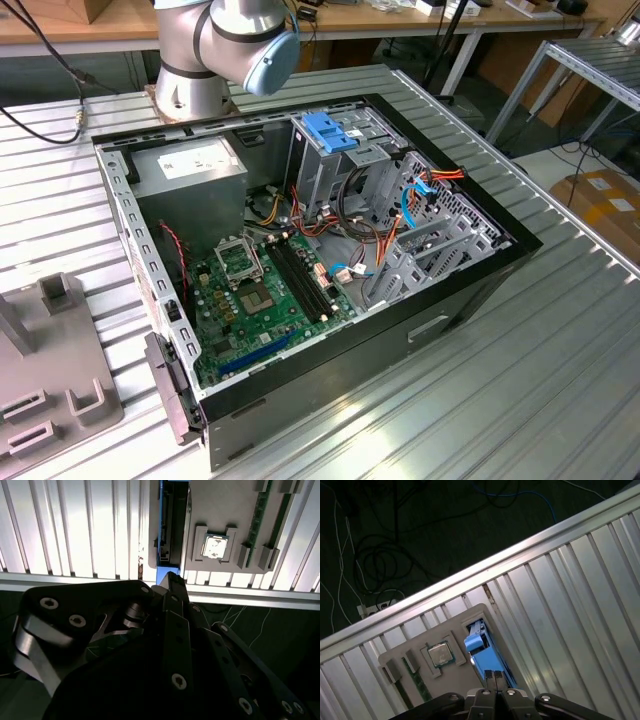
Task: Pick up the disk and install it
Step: 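Pick up the disk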
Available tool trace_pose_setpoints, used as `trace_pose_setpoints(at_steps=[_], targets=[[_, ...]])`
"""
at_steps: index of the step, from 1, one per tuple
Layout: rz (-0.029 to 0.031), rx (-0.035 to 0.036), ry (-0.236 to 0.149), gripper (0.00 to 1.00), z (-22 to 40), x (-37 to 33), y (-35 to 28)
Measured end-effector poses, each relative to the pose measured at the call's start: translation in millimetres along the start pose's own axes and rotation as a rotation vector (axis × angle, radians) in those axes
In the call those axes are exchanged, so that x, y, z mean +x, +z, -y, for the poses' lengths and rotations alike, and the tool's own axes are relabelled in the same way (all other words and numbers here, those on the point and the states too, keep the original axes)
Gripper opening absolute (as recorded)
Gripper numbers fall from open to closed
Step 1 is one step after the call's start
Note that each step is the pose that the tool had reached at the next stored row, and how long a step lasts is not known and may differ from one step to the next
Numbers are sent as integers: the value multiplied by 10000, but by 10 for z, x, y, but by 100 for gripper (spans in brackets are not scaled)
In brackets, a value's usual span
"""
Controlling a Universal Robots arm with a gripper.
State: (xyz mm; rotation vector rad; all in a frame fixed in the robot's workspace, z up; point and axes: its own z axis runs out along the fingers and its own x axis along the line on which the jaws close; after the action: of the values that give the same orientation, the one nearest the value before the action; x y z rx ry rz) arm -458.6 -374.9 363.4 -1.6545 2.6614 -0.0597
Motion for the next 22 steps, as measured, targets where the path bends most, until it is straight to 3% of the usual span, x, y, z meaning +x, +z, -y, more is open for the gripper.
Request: trace_pose_setpoints(at_steps=[11, 22], targets=[[1, 1, -23, 11, 0, 0, 0], [37, 17, -1091, 11, 0, 0, 0]])
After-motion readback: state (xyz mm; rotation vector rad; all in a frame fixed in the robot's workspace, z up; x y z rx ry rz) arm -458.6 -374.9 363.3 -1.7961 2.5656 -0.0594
